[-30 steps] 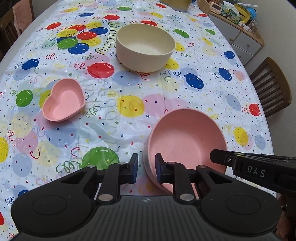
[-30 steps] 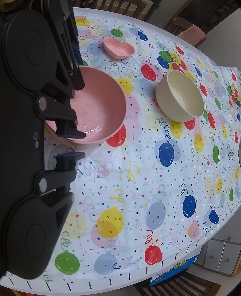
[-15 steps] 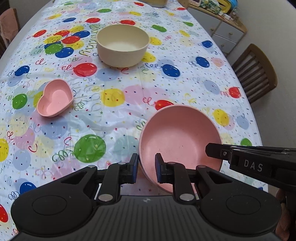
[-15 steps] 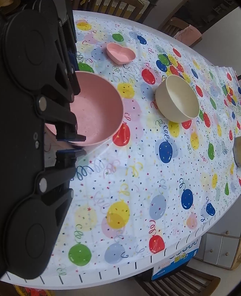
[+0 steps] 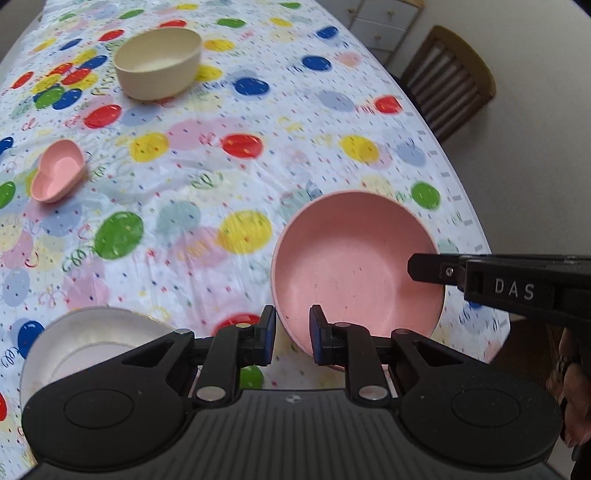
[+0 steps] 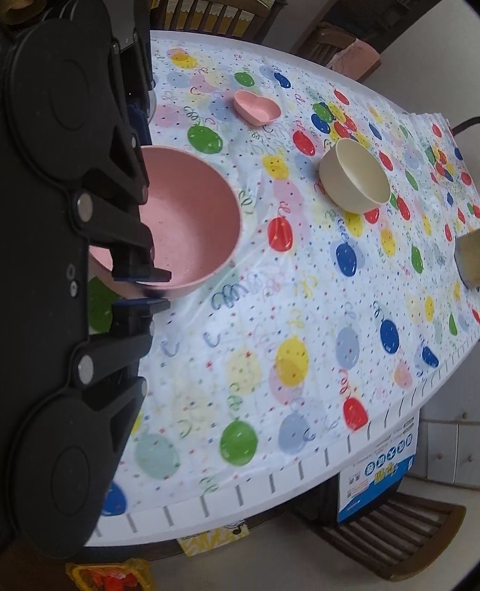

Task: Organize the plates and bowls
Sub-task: 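Carry the pink bowl with both grippers and lower it onto the bear plate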

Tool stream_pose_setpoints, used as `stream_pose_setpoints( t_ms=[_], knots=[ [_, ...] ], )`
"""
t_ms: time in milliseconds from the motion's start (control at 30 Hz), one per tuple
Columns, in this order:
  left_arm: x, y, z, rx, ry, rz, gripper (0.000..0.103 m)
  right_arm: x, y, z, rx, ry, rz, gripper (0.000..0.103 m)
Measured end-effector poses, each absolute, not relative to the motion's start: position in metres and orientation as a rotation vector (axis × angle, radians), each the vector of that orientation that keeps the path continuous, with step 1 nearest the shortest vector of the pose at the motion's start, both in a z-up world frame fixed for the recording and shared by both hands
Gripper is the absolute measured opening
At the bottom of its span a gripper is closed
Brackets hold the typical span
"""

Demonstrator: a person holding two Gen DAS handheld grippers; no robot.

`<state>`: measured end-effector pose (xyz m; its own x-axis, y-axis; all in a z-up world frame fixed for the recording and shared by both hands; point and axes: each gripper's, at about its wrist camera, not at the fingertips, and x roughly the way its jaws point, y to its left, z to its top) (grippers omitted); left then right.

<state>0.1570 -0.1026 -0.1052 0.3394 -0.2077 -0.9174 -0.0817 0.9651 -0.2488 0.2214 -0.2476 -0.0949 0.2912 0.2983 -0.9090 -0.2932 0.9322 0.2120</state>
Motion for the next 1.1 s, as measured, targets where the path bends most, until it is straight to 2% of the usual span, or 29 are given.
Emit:
stream_pose_setpoints(
  t_ms=[500,967,1100],
  knots=[
    [0.132,-0.135,-0.125,-0.191,1.315,-0.172,0.019,0.176,-0.290,-0.119,0.077,1.269,0.325,0.008],
    [0.133,-0.139,-0.136,-0.167,1.334,-0.193,0.019,0.168,-0.296,-0.136,0.097,1.302,0.302,0.008],
    [0.132,-0.137,-0.132,-0.164,1.321,-0.187,0.019,0.167,-0.295,-0.134,0.094,1.299,0.305,0.017]
  ],
)
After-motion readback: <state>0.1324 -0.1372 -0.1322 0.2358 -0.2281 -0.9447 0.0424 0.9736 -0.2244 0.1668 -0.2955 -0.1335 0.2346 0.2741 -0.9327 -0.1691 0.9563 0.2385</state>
